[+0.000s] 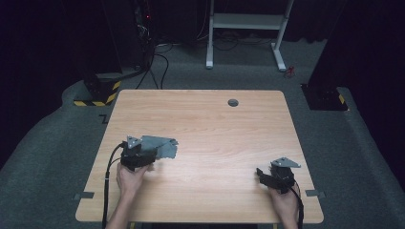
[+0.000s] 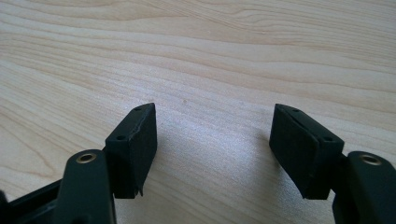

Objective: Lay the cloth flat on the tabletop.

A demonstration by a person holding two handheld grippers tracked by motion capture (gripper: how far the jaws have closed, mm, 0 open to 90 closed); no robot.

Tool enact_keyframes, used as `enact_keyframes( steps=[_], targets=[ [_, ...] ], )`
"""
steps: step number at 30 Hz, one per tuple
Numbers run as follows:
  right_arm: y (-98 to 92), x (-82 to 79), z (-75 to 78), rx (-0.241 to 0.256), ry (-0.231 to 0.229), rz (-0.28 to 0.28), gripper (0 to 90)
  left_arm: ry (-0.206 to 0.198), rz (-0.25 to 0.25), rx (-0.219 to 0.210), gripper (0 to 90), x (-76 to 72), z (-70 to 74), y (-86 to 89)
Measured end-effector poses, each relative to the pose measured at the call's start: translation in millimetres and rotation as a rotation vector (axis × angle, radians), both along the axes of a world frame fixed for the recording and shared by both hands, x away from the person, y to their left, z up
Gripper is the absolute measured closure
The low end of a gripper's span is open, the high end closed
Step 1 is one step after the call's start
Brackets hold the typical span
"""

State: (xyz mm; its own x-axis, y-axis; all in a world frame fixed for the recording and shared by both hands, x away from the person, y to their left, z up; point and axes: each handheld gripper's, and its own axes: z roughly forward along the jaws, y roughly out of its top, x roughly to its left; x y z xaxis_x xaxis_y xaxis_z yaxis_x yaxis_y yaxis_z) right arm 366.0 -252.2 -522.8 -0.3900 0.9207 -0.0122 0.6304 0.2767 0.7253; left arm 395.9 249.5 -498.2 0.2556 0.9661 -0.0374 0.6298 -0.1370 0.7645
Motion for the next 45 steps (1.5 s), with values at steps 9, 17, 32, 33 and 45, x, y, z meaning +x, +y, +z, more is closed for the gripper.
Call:
enact_keyframes(
  steps=[9, 17, 32, 33, 45],
  targets=[
    [0.0, 0.0, 0.0, 0.001, 0.0, 0.0, 32.5, 0.03, 0.023, 0.025, 28.4, 9.5, -10.6, 0.2],
    [-0.1, 0.1, 0.0, -0.001, -0.001, 0.001, 32.5, 0.053, 0.029, 0.056, 28.6, 14.8, -18.8, -1.7],
    [-0.1, 0.1, 0.0, -0.001, -0.001, 0.0, 32.5, 0.032, 0.019, 0.109, 56.0, 15.0, -21.7, -2.9],
    [-0.1, 0.1, 0.0, -0.001, -0.001, 0.0, 32.5, 0.031, 0.019, 0.11, 59.5, 14.9, -21.7, -3.1],
    [-0.1, 0.1, 0.0, -0.001, -0.001, 0.001, 32.5, 0.031, 0.013, 0.065, 82.3, 13.6, -18.8, -1.5]
  ],
)
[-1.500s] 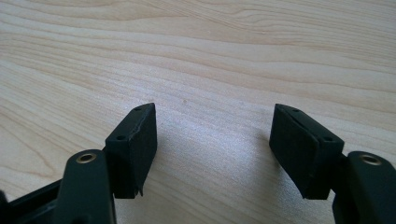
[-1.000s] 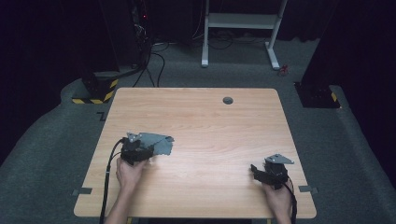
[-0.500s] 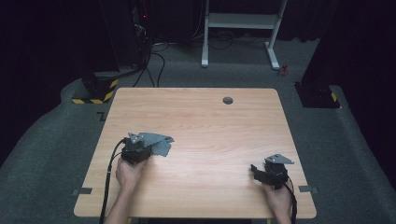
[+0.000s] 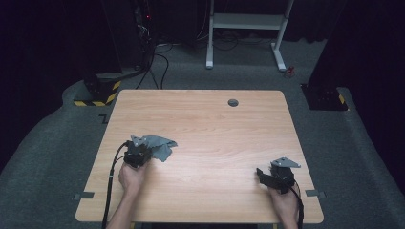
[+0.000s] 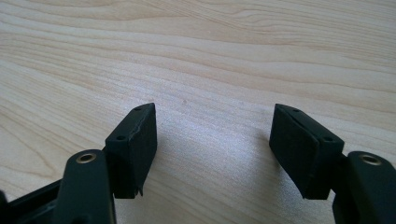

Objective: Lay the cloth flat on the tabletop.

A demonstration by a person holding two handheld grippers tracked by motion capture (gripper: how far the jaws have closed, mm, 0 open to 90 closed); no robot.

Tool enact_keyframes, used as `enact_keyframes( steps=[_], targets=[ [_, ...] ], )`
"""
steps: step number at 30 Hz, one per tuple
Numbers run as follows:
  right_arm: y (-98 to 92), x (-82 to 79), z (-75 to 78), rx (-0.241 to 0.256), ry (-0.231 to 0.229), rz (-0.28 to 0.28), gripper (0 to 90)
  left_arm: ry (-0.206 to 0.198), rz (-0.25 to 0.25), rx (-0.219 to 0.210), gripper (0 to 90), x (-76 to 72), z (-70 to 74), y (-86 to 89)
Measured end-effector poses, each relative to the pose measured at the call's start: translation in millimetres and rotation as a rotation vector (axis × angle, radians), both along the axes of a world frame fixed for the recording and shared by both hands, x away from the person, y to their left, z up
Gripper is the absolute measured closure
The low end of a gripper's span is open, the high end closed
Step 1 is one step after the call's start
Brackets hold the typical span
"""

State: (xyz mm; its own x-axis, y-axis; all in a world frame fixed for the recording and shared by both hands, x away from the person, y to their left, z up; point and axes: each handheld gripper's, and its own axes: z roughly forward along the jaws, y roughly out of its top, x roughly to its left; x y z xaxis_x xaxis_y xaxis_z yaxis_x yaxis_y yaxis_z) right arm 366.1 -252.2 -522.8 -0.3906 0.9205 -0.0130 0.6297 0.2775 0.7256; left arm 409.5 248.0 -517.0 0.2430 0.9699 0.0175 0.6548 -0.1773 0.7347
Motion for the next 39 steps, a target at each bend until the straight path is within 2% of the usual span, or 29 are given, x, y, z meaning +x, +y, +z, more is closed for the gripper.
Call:
enact_keyframes(
  steps=[8, 12, 14, 19, 21, 26, 30, 33, 34, 39],
  targets=[
    [0.1, -0.1, 0.0, 0.001, 0.001, -0.001, 32.5, -0.02, -0.049, -0.061, 82.7, -6.2, 7.2, -8.4],
    [0.1, -0.1, 0.0, 0.001, 0.001, -0.001, 32.4, -0.03, -0.09, -0.066, 82.6, -7.1, 14.7, -19.2],
    [0.1, 0.0, 0.0, 0.001, 0.001, -0.001, 32.5, -0.044, -0.128, -0.085, 82.7, -6.6, 23.2, -29.0],
    [0.1, 0.0, 0.0, 0.001, 0.001, -0.001, 32.4, -0.047, -0.17, -0.122, 82.6, -5.5, 29.9, -41.4],
    [0.0, 0.0, 0.0, 0.001, 0.001, -0.001, 32.4, -0.044, -0.186, -0.143, 82.6, -4.9, 32.0, -47.0],
    [0.0, 0.0, 0.0, 0.001, 0.001, -0.001, 32.5, -0.043, -0.235, -0.161, 82.6, -3.3, 38.1, -64.5],
    [0.0, 0.0, 0.0, 0.001, 0.001, -0.001, 32.5, -0.037, -0.258, -0.175, 82.5, -1.6, 38.9, -73.4],
    [0.1, -0.1, 0.0, 0.002, 0.001, -0.001, 32.5, -0.031, -0.282, -0.182, 82.5, -0.4, 37.9, -85.8],
    [0.0, -0.1, 0.0, 0.001, 0.001, -0.001, 32.5, -0.026, -0.304, -0.185, 82.3, 0.7, 37.5, -93.7],
    [0.0, 0.0, 0.0, 0.001, 0.001, -0.001, 32.5, -0.014, -0.345, -0.203, 81.9, 2.5, 36.7, -109.7]
  ],
)
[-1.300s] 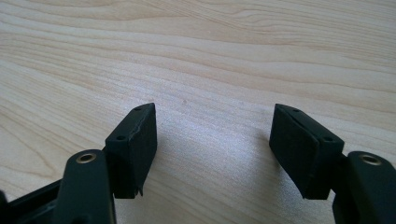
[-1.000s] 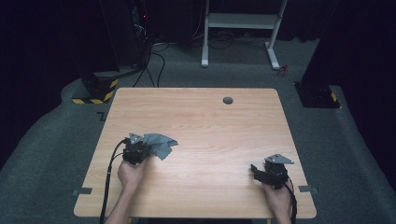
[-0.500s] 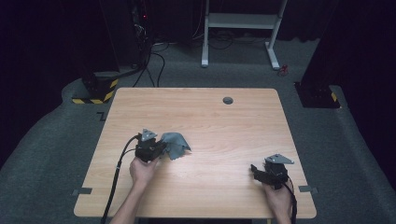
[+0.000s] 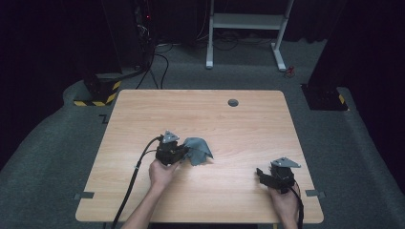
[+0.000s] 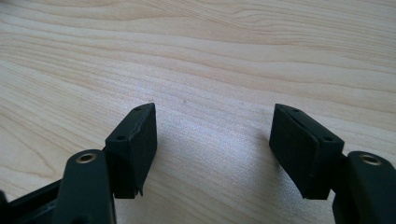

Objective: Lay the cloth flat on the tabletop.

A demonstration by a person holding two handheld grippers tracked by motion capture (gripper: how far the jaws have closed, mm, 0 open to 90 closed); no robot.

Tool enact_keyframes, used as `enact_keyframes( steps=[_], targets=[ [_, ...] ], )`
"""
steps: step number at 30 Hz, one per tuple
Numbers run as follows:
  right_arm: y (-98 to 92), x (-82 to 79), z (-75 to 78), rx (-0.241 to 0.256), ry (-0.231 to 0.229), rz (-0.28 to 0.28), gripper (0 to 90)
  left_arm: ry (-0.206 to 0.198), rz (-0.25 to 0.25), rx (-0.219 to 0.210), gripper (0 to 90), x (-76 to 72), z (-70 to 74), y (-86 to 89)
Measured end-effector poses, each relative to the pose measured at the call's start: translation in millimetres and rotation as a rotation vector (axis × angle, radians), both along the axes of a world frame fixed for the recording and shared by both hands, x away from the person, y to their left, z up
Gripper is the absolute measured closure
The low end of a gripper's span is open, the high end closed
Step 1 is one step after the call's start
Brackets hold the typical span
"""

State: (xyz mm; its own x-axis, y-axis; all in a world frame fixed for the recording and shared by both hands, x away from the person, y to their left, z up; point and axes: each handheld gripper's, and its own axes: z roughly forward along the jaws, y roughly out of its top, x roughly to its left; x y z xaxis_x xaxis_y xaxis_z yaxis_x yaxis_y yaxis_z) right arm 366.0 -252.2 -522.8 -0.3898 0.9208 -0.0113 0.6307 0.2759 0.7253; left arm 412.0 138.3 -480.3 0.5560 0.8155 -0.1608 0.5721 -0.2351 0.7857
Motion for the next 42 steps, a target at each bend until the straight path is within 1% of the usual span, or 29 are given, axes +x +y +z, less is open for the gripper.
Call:
enact_keyframes(
  steps=[2, 3, 6, 8, 10, 13, 17, 19, 22, 24, 25, 26, 29, 32, 33, 34, 36, 37, 38, 40, 42],
  targets=[
    [0.0, 0.0, 0.0, 0.0, 0.0, 0.0, 32.5, 0.004, -0.012, -0.006, 81.7, 1.7, -2.5, -10.0],
    [0.0, 0.0, 0.0, 0.0, 0.0, 0.0, 32.5, 0.004, -0.012, -0.006, 81.8, 1.7, -2.5, -10.0],
    [0.0, 0.0, 0.0, 0.0, 0.0, 0.0, 32.5, 0.004, -0.024, -0.009, 81.7, 4.3, -5.5, -20.7],
    [0.0, 0.0, 0.0, 0.0, 0.0, 0.0, 32.5, 0.002, -0.025, -0.008, 81.7, 4.7, -6.0, -23.4],
    [0.0, 0.0, 0.0, 0.0, 0.0, 0.0, 32.5, 0.006, -0.028, -0.018, 81.7, 5.8, -6.9, -27.8],
    [0.0, 0.0, 0.0, 0.0, -0.001, 0.001, 32.9, 0.004, -0.043, -0.004, 81.5, 6.8, -8.3, -35.0],
    [0.1, -0.2, 0.0, 0.001, -0.001, 0.001, 33.1, 0.009, -0.052, -0.001, 81.3, 7.0, -10.8, -40.2],
    [0.1, -0.2, 0.0, 0.001, -0.001, 0.001, 33.1, 0.009, -0.057, 0.008, 81.1, 7.4, -13.0, -43.4],
    [0.1, -0.2, 0.0, 0.001, -0.001, 0.001, 33.1, 0.019, -0.055, 0.011, 80.8, 8.2, -16.2, -46.8],
    [0.1, -0.5, 0.1, 0.0, -0.002, 0.001, 34.1, 0.016, -0.054, 0.025, 80.1, 8.3, -17.6, -48.1],
    [-0.1, -0.6, 0.0, -0.003, -0.006, 0.002, 34.3, 0.016, -0.052, 0.028, 78.5, 8.0, -18.3, -48.8],
    [-0.1, -0.6, 0.0, -0.003, -0.006, 0.002, 34.3, 0.014, -0.055, 0.042, 77.6, 8.1, -18.7, -48.6],
    [-0.1, -0.6, 0.0, -0.003, -0.006, 0.002, 34.3, 0.015, -0.054, 0.046, 72.4, 7.7, -18.2, -47.7],
    [-0.1, -0.6, 0.0, -0.003, -0.006, 0.002, 34.5, 0.018, -0.048, 0.05, 58.7, 7.4, -16.4, -45.9],
    [-0.1, -0.6, 0.0, -0.003, -0.007, 0.001, 36.2, 0.025, -0.04, 0.046, 58.7, 6.2, -14.2, -44.1],
    [0.5, -1.7, 0.1, 0.002, -0.007, -0.006, 38.2, 0.025, -0.036, 0.037, 55.3, 4.3, -12.2, -42.0],
    [1.0, -2.3, 0.1, 0.002, -0.009, -0.005, 38.5, 0.012, -0.038, 0.031, 52.1, -2.4, -7.4, -37.1],
    [1.1, -2.4, 0.1, 0.001, -0.009, -0.005, 38.6, 0.004, -0.04, 0.037, 50.0, -9.6, -3.4, -32.8],
    [1.1, -2.4, 0.1, 0.001, -0.009, -0.005, 38.6, 0.004, -0.04, 0.037, 49.3, -9.6, -3.4, -32.8],
    [1.2, -2.4, 0.1, 0.001, -0.009, -0.005, 38.9, -0.006, -0.047, 0.058, 48.8, -16.2, -0.5, -29.4],
    [2.0, -2.4, 0.2, 0.002, -0.008, -0.007, 39.8, -0.008, -0.06, 0.067, 48.4, -23.5, 1.8, -27.9]
  ],
)
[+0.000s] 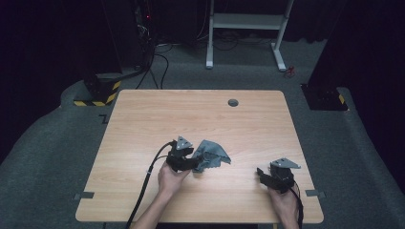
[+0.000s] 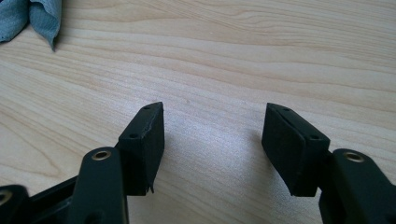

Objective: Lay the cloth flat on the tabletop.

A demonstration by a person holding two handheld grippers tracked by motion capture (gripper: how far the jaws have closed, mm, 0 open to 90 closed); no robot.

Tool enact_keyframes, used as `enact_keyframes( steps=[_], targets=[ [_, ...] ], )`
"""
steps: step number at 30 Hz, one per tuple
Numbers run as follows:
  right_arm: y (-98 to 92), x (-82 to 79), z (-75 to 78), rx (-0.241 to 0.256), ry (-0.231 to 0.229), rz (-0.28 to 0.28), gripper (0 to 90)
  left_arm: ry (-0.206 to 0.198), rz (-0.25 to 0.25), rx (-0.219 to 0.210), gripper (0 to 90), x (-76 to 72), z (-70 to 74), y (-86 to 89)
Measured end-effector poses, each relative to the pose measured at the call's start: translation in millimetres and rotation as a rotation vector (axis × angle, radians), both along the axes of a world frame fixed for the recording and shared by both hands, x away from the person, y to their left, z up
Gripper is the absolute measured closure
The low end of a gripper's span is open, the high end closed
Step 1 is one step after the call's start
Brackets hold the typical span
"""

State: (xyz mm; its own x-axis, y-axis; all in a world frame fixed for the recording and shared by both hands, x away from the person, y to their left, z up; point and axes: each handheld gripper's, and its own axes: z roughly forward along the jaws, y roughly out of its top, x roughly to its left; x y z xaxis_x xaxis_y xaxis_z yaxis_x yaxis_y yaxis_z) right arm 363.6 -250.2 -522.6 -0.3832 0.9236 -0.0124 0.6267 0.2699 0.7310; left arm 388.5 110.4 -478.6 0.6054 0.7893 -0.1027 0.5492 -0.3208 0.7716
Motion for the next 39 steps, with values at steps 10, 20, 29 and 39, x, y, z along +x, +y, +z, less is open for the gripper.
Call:
enact_keyframes(
  steps=[10, 20, 29, 39],
  targets=[
    [10.9, 7.3, 6.6, 0.027, 0.004, 0.114, 63.4, -0.004, -0.079, 0.022, 50.0, -30.2, -3.1, -11.0],
    [61.9, 31.1, 24.1, 0.082, 0.023, 0.318, 67.7, 0.011, -0.112, 0.047, 50.7, -25.7, -20.2, -42.8],
    [88.6, 51.5, 13.4, 0.076, 0.063, 0.33, 71.7, 0.008, -0.095, 0.086, 52.2, -5.4, -25.1, -65.4],
    [92.4, 52.2, 7.9, 0.054, 0.072, 0.352, 89.9, 0.02, -0.059, 0.183, 67.8, 11.8, -33.4, -79.2]
  ],
)
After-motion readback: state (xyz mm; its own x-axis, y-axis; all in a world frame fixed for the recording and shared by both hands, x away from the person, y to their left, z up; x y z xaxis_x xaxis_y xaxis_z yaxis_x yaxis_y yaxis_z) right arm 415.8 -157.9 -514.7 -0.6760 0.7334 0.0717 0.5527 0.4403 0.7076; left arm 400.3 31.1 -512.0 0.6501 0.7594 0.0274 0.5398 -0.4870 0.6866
